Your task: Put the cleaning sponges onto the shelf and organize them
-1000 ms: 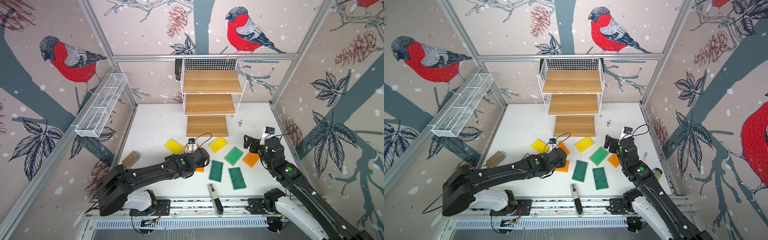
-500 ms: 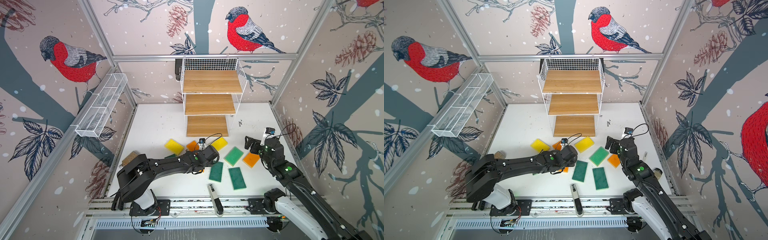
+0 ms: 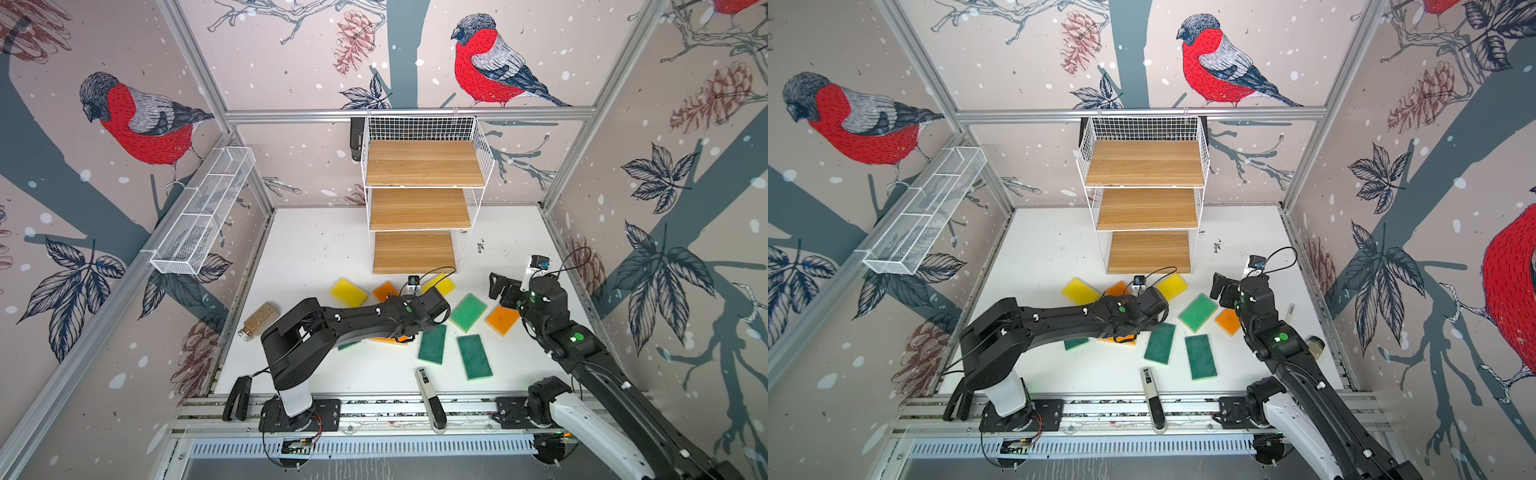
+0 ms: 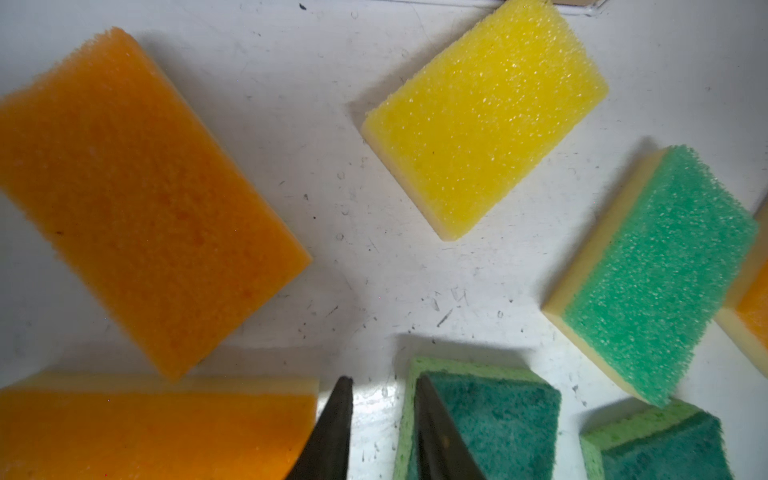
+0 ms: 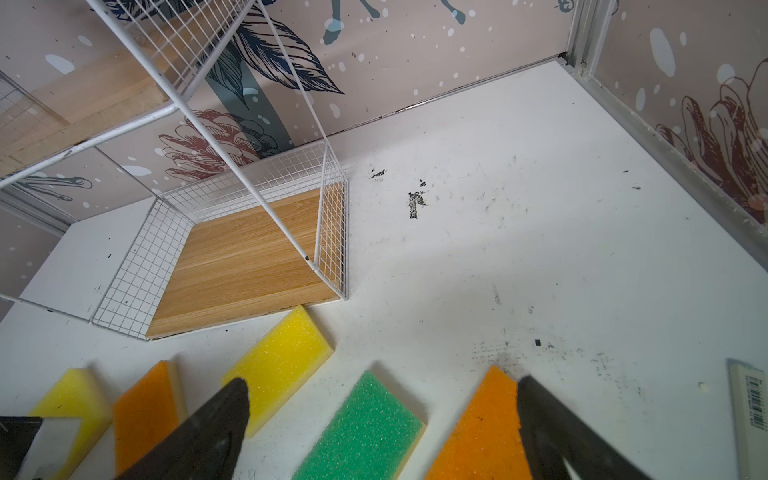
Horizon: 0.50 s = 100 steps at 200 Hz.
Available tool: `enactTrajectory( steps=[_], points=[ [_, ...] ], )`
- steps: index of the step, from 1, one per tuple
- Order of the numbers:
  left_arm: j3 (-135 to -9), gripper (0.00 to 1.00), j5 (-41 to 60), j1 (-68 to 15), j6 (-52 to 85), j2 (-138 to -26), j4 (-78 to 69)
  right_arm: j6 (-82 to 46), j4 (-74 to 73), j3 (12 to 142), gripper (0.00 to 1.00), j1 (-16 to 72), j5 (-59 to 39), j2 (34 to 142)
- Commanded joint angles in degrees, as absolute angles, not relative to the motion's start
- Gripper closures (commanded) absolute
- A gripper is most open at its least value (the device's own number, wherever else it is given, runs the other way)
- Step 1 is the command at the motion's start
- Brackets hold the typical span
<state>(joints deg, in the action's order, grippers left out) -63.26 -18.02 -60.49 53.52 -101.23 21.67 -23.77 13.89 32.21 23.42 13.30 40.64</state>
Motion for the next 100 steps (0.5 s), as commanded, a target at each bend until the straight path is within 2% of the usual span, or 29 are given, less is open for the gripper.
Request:
enactTrajectory(
  steps=[1, 100],
  points=[
    [-64.0, 0.72, -19.2, -60.1, 53.6, -102.4, 24.9, -23.3, 13.1, 32.3, 0.01, 23.3, 12.9, 40.9],
    [-62.9, 0.75, -17.5, -59.6, 54.0, -103.6, 25.8, -23.5, 13.2, 32.1, 0.00, 22.9, 11.8, 41.3]
  ],
)
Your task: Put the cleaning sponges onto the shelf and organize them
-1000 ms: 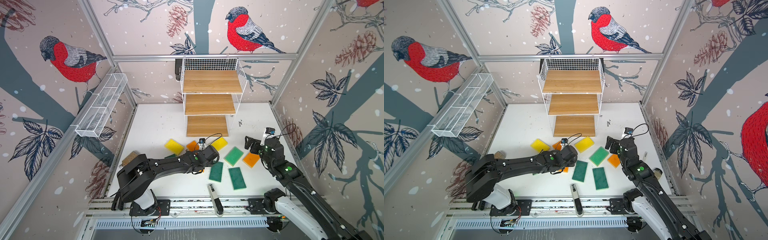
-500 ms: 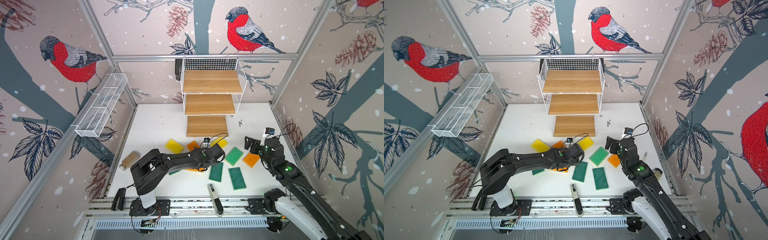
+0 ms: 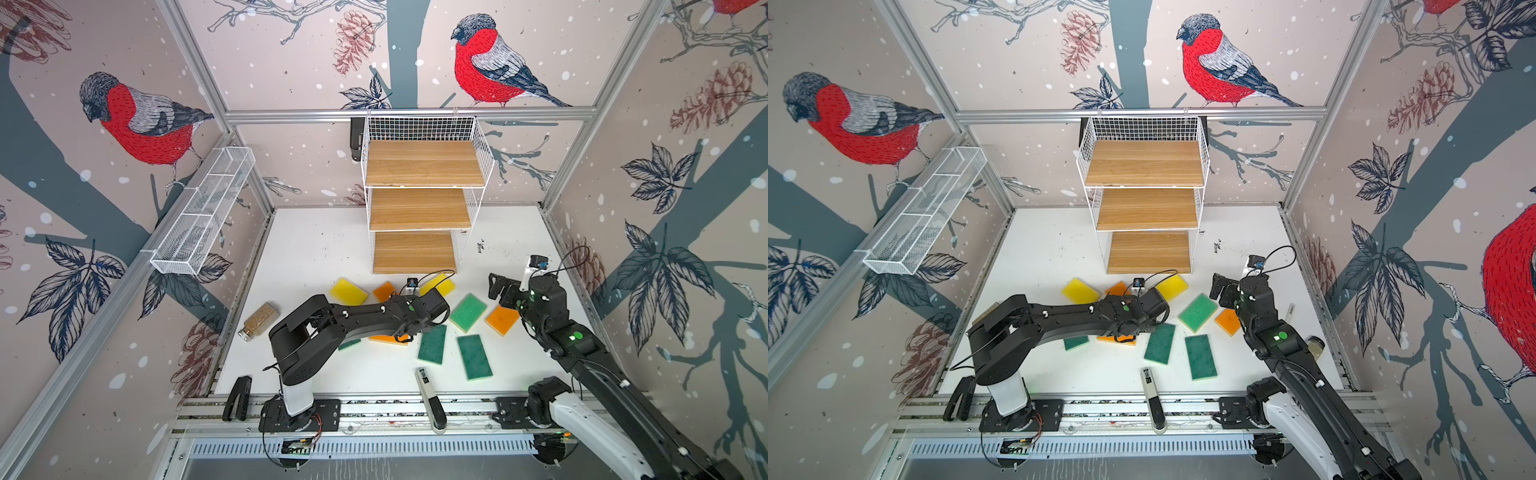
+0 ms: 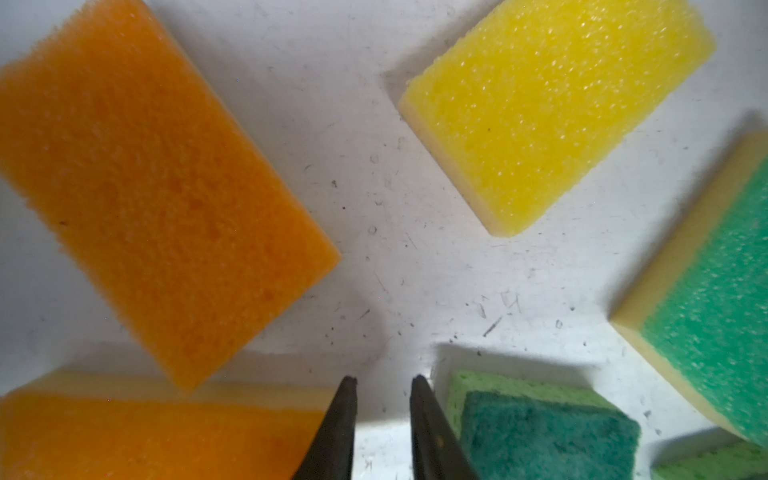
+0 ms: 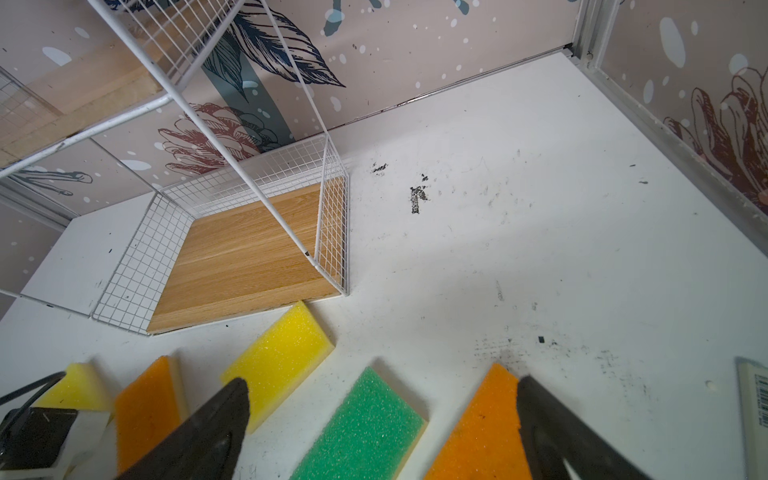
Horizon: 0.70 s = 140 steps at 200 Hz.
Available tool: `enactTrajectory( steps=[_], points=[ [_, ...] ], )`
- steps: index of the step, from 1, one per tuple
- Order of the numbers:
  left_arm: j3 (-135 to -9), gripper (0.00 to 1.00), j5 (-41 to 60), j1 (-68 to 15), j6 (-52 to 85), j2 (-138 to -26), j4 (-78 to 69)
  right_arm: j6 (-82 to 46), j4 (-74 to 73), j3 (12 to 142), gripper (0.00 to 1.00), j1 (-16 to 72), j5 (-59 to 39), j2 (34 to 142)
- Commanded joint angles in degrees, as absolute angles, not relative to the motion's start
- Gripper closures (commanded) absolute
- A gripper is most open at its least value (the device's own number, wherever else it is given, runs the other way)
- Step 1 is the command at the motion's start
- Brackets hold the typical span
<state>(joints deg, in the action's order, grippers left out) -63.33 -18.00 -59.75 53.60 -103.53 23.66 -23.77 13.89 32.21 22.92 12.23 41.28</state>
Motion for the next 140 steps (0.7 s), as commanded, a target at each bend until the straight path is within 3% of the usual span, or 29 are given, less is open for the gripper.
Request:
enactTrajectory(
  steps=[1, 140],
  points=[
    [-62.8, 0.75, -17.4, -59.6, 54.0, -103.6, 25.8, -23.5, 13.2, 32.1, 0.00, 22.9, 11.8, 41.3],
    [-57.5, 0.78, -16.2, -60.8, 56.6, -98.2, 28.2, -24.6, 12.7, 30.8, 0.00, 22.7, 11.2, 41.6]
  ],
)
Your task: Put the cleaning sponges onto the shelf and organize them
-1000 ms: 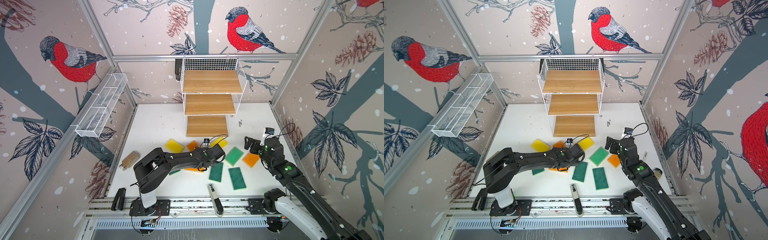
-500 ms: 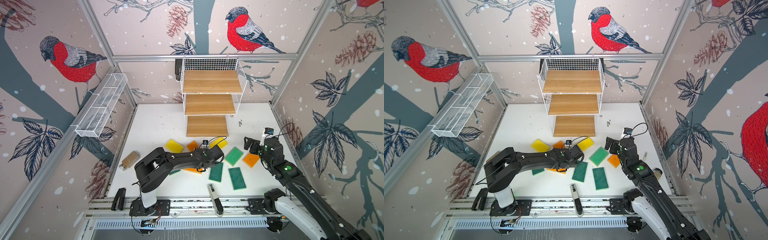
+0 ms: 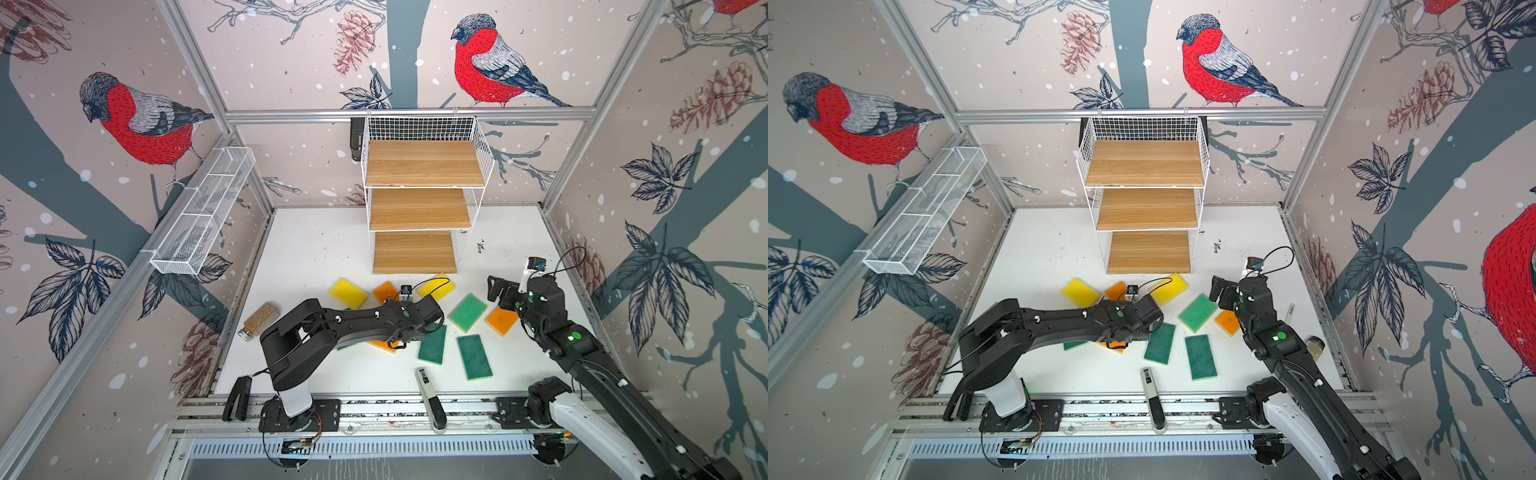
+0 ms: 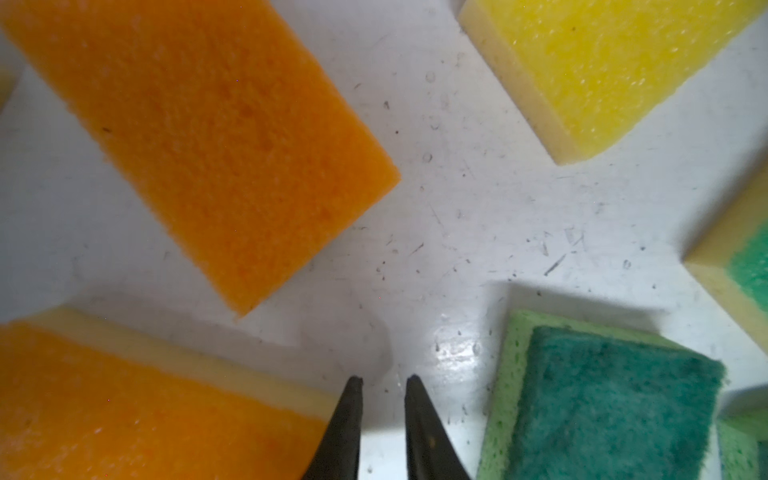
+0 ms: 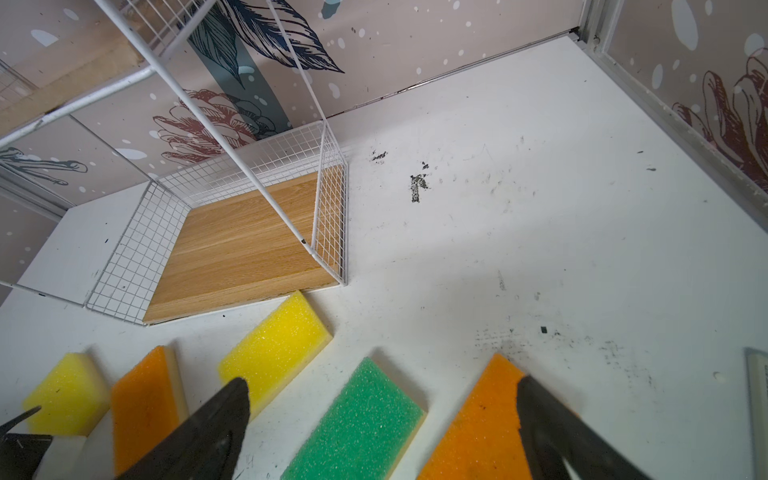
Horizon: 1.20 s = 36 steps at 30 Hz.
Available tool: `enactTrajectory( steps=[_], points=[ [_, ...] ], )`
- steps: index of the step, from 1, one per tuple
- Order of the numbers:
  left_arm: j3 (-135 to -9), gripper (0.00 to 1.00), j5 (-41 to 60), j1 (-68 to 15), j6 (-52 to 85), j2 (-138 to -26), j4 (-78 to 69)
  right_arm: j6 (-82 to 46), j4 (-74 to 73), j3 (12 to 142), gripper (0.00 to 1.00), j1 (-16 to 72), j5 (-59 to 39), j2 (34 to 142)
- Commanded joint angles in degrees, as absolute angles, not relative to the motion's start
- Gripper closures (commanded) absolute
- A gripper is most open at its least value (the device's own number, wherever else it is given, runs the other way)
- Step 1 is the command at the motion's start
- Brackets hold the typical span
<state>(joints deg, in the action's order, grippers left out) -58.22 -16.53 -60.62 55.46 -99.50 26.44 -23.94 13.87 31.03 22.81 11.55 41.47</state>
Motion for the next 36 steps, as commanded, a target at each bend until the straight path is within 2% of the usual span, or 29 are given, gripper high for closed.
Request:
enactTrajectory(
  steps=[1, 21, 27, 36],
  points=[
    [-57.5, 0.78, -16.2, -60.7, 56.7, -98.2, 28.2, -24.6, 12.7, 30.8, 0.00, 22.7, 11.2, 41.6],
    [-49.6, 0.79, -13.7, -64.0, 58.4, -89.1, 31.3, -26.2, 11.7, 30.5, 0.00, 22.7, 9.4, 43.9],
    [-47.9, 0.79, -14.7, -65.0, 60.9, -80.9, 33.2, -26.2, 11.5, 30.6, 0.01, 22.7, 9.1, 44.5],
    [-40.3, 0.81, -16.1, -64.9, 73.3, -67.8, 44.3, -26.3, 9.8, 31.8, 0.01, 22.8, 6.9, 46.9]
  ],
)
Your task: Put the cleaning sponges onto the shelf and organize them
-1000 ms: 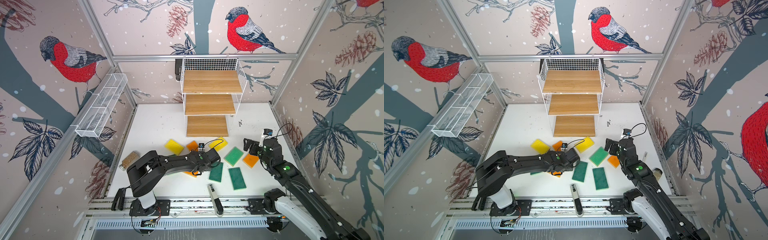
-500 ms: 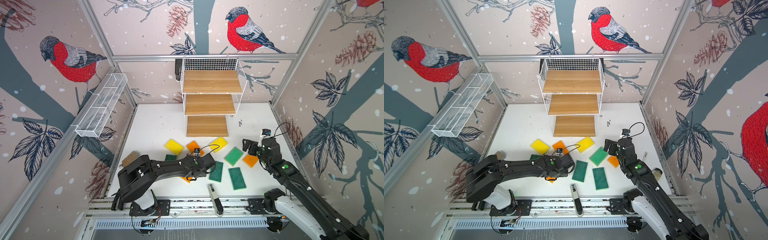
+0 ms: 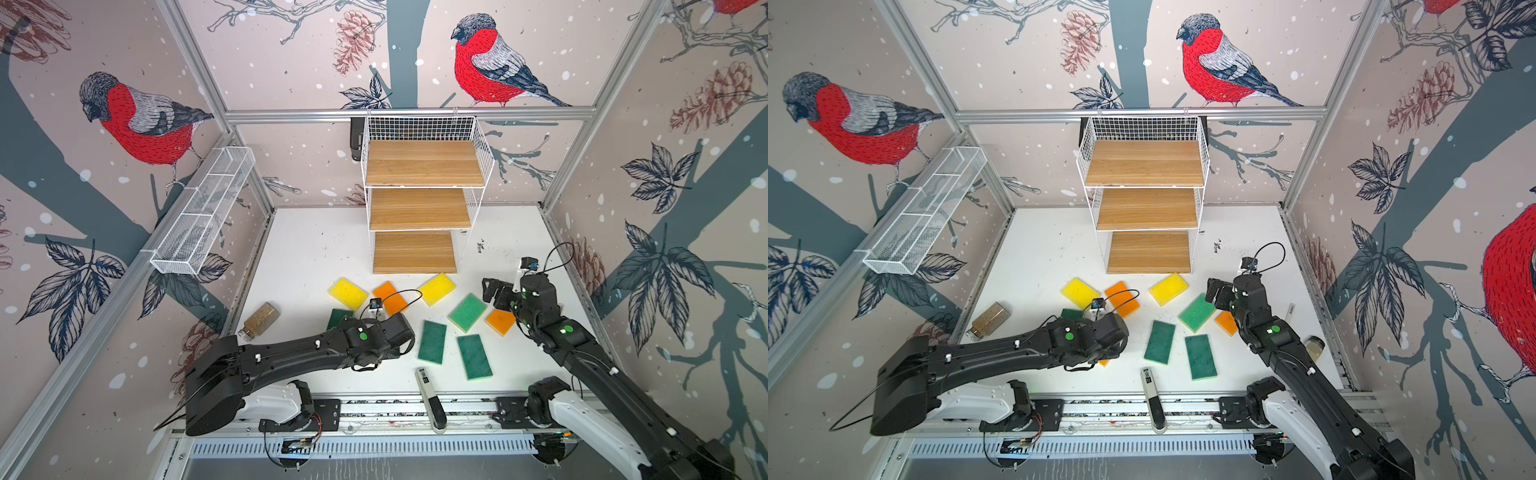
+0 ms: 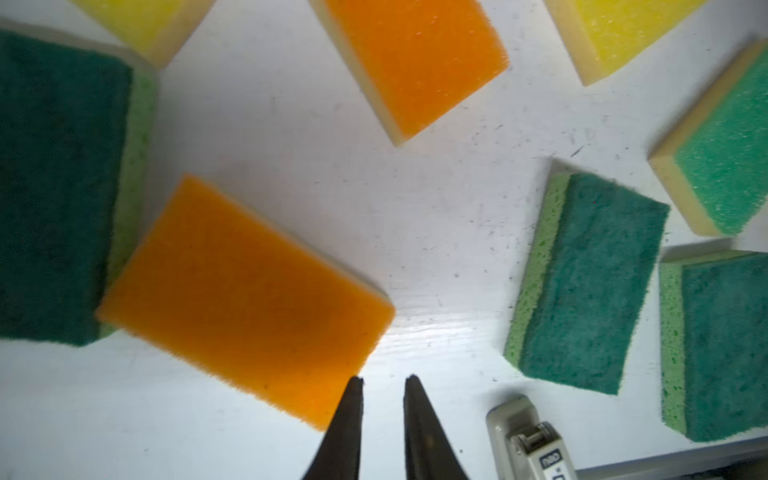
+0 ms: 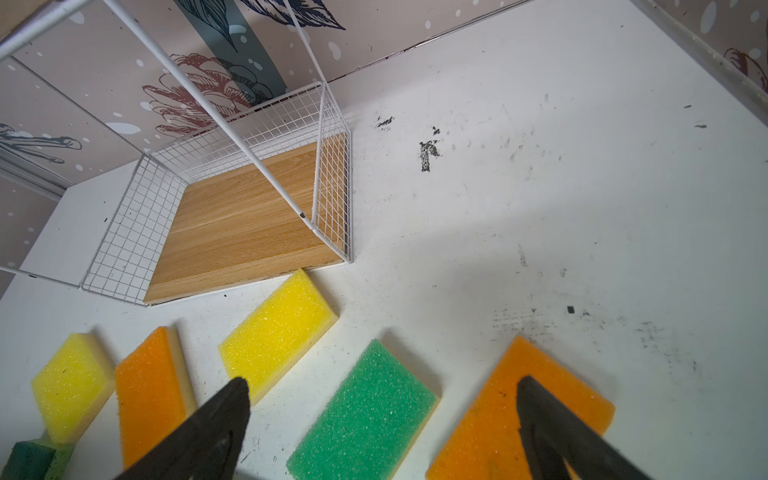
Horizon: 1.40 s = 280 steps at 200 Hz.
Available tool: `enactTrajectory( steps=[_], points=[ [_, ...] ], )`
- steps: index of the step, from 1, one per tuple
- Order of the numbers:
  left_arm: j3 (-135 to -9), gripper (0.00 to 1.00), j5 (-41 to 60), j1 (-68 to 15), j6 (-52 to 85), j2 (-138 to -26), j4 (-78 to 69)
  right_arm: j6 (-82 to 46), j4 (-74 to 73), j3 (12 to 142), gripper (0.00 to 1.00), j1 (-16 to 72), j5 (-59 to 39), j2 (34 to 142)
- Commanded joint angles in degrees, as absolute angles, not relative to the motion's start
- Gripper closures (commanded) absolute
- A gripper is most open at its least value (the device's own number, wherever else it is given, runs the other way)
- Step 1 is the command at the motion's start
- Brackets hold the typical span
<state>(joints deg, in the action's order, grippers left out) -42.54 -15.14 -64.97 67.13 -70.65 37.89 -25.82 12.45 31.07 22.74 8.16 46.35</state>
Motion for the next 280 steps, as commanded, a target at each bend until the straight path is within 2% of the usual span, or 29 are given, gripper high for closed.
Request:
enactTrajectory(
  steps=[1, 43, 73, 160, 252, 280],
  points=[
    [-38.8, 0.82, -16.2, -64.8, 75.3, -66.2, 45.0, -26.3, 9.6, 31.9, 0.00, 22.8, 6.6, 47.2],
    [-29.1, 0.84, -18.0, -63.8, 82.0, -53.6, 41.5, -26.7, 7.7, 31.9, 0.00, 22.9, 4.9, 48.8],
    [-26.2, 0.86, -16.8, -59.5, 80.6, -50.7, 40.9, -26.5, 7.6, 32.0, 0.00, 22.9, 4.1, 49.5],
    [-22.8, 0.87, -15.4, -52.5, 77.0, -57.9, 32.7, -25.2, 7.8, 32.6, 0.01, 22.9, 4.9, 50.2],
    [-26.7, 0.87, -15.5, -47.8, 69.3, -66.7, 26.6, -23.4, 10.0, 33.3, 0.00, 22.6, 6.8, 49.7],
    [-29.7, 0.83, -15.8, -47.4, 65.7, -71.0, 26.0, -23.5, 10.1, 33.3, 0.00, 22.7, 6.6, 49.8]
  ],
)
